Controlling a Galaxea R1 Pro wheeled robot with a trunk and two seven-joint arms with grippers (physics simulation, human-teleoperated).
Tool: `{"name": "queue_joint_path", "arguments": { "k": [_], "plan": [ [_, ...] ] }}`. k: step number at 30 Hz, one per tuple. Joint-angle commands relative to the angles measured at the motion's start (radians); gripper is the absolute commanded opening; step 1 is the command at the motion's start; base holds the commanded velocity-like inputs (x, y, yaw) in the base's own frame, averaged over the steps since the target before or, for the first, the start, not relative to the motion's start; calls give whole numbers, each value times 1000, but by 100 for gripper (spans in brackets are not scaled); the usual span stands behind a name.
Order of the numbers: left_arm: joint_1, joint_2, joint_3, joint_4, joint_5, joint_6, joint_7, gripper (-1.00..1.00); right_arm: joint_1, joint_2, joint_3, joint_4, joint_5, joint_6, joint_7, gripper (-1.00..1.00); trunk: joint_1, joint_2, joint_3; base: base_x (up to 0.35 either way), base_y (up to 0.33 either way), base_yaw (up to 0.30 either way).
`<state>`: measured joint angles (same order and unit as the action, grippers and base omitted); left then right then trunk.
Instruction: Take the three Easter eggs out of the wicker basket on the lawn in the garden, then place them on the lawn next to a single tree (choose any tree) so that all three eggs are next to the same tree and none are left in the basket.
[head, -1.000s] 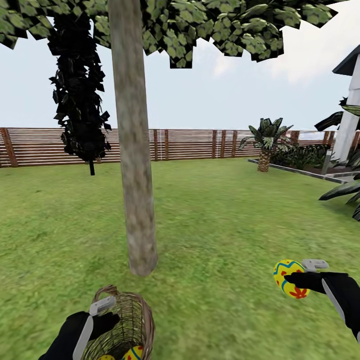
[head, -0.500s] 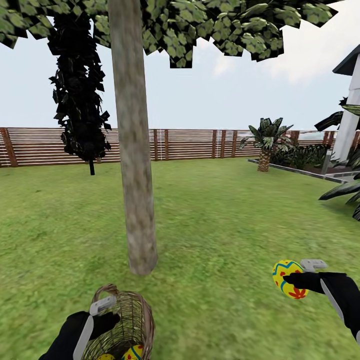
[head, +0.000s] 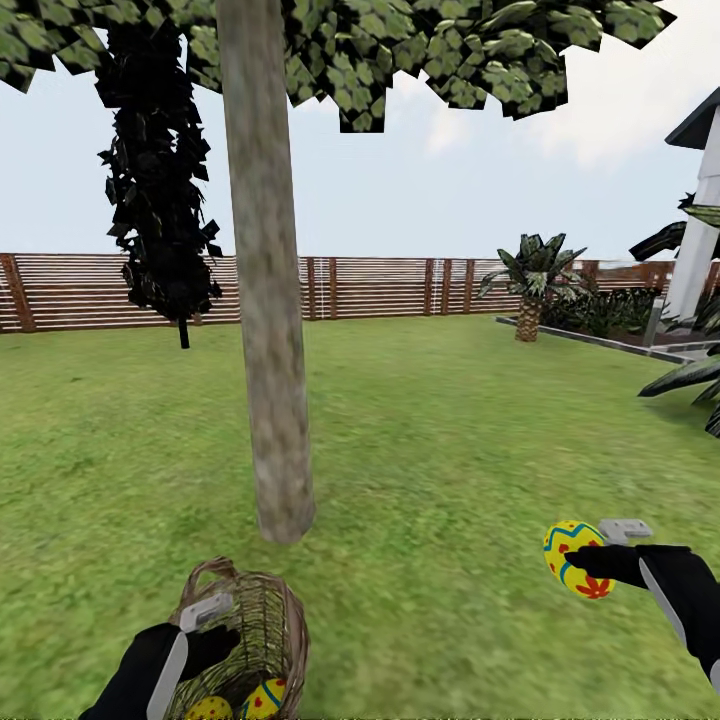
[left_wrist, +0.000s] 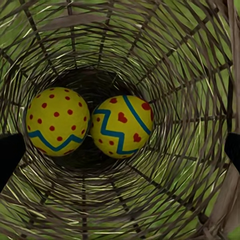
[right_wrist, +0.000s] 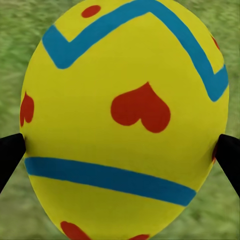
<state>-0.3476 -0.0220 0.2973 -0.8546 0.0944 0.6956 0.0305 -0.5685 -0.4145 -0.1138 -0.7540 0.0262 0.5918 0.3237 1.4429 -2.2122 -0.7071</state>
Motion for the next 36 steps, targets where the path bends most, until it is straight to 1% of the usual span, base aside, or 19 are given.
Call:
{"name": "queue_joint_path", "arguments": {
  "k": [1,21,36],
  "plan": [
    [-1,-1,3,-1,10,5,3,100,-1,0,-3,-1,3,5,6,-100,4,-8,-4,0,0,0],
    [-1,-4,3,2,10,4,5,100,-1,3,-3,2,3,5,5,-100,80,-148,-67,0,0,0],
    [-1,-4,3,2,10,4,4,100,-1,12,-1,4,3,5,5,-100,138,-253,-114,0,0,0]
  ]
}}
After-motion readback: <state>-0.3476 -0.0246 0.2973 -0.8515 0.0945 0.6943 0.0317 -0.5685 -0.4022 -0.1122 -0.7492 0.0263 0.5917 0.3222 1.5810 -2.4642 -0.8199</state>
